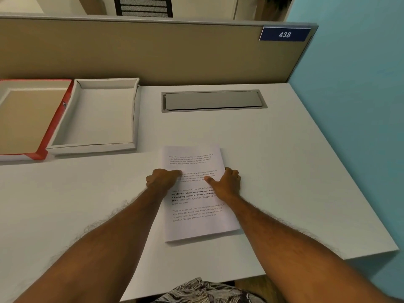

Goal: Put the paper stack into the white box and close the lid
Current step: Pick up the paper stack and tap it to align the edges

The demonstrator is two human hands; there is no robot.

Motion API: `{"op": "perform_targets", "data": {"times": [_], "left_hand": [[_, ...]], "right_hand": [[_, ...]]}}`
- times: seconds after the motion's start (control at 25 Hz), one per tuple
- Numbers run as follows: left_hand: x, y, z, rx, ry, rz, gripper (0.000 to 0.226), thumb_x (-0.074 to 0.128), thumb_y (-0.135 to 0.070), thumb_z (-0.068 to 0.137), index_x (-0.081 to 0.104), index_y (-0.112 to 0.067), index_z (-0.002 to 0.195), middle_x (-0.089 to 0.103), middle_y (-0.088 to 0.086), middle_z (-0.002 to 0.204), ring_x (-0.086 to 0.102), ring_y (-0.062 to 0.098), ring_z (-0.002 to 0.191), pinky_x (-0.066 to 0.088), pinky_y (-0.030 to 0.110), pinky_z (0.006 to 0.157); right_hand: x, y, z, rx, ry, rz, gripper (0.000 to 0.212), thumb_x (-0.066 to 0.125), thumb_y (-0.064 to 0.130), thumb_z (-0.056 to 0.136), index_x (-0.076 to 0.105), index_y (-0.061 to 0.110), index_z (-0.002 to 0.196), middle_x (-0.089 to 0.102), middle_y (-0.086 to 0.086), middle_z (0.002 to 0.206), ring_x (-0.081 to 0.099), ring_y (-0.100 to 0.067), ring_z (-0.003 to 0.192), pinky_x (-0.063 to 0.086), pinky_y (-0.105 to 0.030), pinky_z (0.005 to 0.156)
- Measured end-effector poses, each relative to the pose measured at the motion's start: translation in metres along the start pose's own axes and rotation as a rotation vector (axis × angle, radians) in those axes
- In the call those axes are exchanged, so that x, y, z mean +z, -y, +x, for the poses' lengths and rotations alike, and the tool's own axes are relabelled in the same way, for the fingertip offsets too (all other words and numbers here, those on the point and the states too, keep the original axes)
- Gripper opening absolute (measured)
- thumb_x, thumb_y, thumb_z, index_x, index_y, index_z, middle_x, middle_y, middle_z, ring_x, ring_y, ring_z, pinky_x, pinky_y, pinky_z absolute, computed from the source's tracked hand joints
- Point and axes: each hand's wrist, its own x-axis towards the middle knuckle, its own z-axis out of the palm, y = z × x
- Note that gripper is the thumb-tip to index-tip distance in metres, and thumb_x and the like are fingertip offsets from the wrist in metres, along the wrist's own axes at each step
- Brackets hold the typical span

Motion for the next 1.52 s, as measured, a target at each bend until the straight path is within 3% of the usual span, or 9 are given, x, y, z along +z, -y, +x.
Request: {"op": "perform_targets", "data": {"times": [0.2,0.32,0.44,0.56,0.88,0.96,1.12,1.28,1.52], "left_hand": [[0.001,0.0,0.001,0.054,0.026,-0.228,0.063,0.072,-0.034,0.08,0.052,0.0,0.128,0.063,0.012,0.122,0.061,0.03,0.103,0.05,0.037,0.081],[-0.002,0.006,0.001,0.062,0.054,-0.341,0.054,0.059,-0.038,0.09,0.054,0.0,0.127,0.06,0.01,0.118,0.057,0.033,0.114,0.045,0.038,0.089],[0.001,0.014,-0.002,0.118,0.077,-0.372,0.045,0.046,-0.04,0.097,0.057,-0.002,0.119,0.061,0.012,0.112,0.059,0.031,0.101,0.046,0.037,0.085],[0.007,0.022,-0.006,0.221,-0.025,-0.277,0.05,0.038,-0.04,0.099,0.058,0.003,0.116,0.063,0.014,0.113,0.06,0.031,0.098,0.048,0.04,0.084],[0.009,0.025,-0.03,0.511,-0.146,-0.262,0.036,0.039,-0.033,0.101,0.053,0.0,0.11,0.058,0.007,0.098,0.058,0.022,0.088,0.048,0.035,0.078],[0.004,0.02,-0.041,0.58,-0.123,-0.279,0.031,0.04,-0.031,0.101,0.052,-0.003,0.107,0.057,0.001,0.092,0.058,0.013,0.079,0.049,0.024,0.068],[-0.013,-0.004,-0.073,0.85,-0.084,-0.22,0.022,0.041,-0.031,0.101,0.051,-0.011,0.103,0.057,-0.008,0.087,0.06,0.007,0.076,0.048,0.012,0.058],[-0.034,-0.03,-0.091,1.025,-0.115,-0.241,0.023,0.041,-0.034,0.097,0.051,-0.014,0.103,0.057,-0.01,0.088,0.061,-0.004,0.075,0.05,0.012,0.059],[-0.05,-0.034,-0.09,1.093,-0.137,-0.38,0.021,0.034,-0.031,0.099,0.042,-0.015,0.11,0.056,-0.008,0.098,0.064,0.005,0.087,0.054,0.019,0.065]], "right_hand": [[0.0,-0.005,0.002,0.023,-0.002,0.12,0.08,0.065,0.073,0.064,0.055,0.014,0.118,0.052,-0.007,0.114,0.049,-0.023,0.108,0.047,-0.041,0.093],[0.002,-0.02,0.007,0.07,-0.064,0.355,0.041,0.047,0.065,0.075,0.051,0.025,0.082,0.053,-0.005,0.091,0.052,-0.02,0.085,0.043,-0.029,0.077],[-0.005,-0.027,0.006,0.059,-0.042,0.408,0.022,0.051,0.023,0.093,0.069,0.012,0.101,0.066,-0.011,0.105,0.061,-0.025,0.1,0.049,-0.032,0.09],[-0.009,-0.023,0.003,0.04,-0.031,0.397,0.028,0.054,0.01,0.094,0.068,0.005,0.117,0.068,-0.014,0.117,0.063,-0.029,0.108,0.051,-0.036,0.097],[-0.024,-0.019,0.003,0.06,0.044,0.53,0.023,0.056,0.019,0.094,0.07,0.005,0.105,0.07,-0.008,0.098,0.065,-0.024,0.09,0.054,-0.035,0.085],[-0.028,-0.013,0.003,0.027,0.057,0.615,0.033,0.06,0.033,0.092,0.068,0.002,0.099,0.069,-0.007,0.091,0.065,-0.022,0.081,0.056,-0.039,0.078],[-0.039,-0.005,0.003,0.069,0.253,0.914,0.061,0.059,0.063,0.082,0.066,0.013,0.115,0.074,-0.011,0.106,0.073,-0.03,0.093,0.06,-0.046,0.083],[-0.072,0.022,-0.005,-0.035,0.218,1.042,0.049,0.051,0.051,0.093,0.063,0.01,0.118,0.074,-0.011,0.101,0.073,-0.029,0.089,0.062,-0.038,0.071],[-0.105,0.065,-0.017,-0.322,0.007,0.968,0.017,0.045,0.038,0.099,0.059,0.028,0.102,0.071,0.002,0.092,0.072,-0.013,0.075,0.061,-0.029,0.064]]}}
